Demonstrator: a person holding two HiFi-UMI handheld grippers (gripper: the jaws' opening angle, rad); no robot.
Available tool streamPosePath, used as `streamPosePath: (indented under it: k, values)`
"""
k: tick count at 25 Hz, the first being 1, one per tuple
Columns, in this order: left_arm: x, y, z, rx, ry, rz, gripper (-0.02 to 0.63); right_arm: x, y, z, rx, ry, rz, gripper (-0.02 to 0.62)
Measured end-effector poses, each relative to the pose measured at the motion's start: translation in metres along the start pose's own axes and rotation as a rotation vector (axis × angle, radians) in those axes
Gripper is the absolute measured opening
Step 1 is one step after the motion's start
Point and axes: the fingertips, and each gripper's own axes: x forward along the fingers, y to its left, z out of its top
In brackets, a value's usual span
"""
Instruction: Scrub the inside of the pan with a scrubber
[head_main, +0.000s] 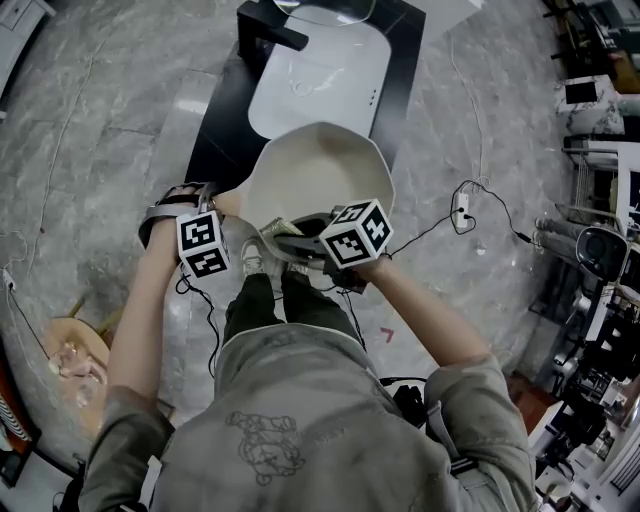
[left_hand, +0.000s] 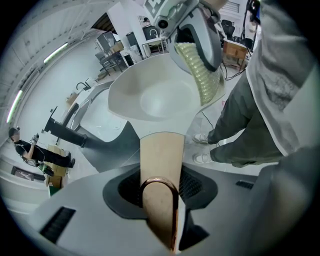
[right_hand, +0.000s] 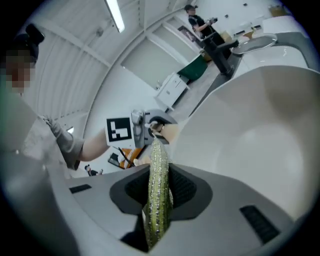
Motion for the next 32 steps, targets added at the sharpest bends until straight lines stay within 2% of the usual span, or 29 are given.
streamPosePath:
  k: [3,5,10,18,27,32]
  values:
    - [-0.004,-0.007,0.000,-0.056,-0.018,-0.042,0.168,-0.012,0.010,0.026,0.046,-0.181,0.027,0.080]
    - [-0.011,-0.009,0.002,-0.093,-0.040,-0.066,0.189,-0.022,0.016,0.044,0.029,-0.276,0.022,0.080]
    - [-0.033,-0.001,0.002,-0.126,-0.059,-0.037,0.207,-0.046,0.028,0.080,-0.157,-0.414,-0.088,0.080]
    - [-0.080,0.010,0.013,-0.185,-0.137,-0.021,0.209,-0.096,0.049,0.125,-0.315,-0.590,-0.236,0.080]
    - [-0.152,0.055,0.061,-0.341,-0.402,0.108,0.199,-0.158,0.083,0.151,-0.468,-0.733,-0.395,0.080]
    - [-0.196,0.079,0.103,-0.378,-0.582,0.177,0.126,-0.183,0.113,0.160,-0.601,-0.761,-0.481,0.080]
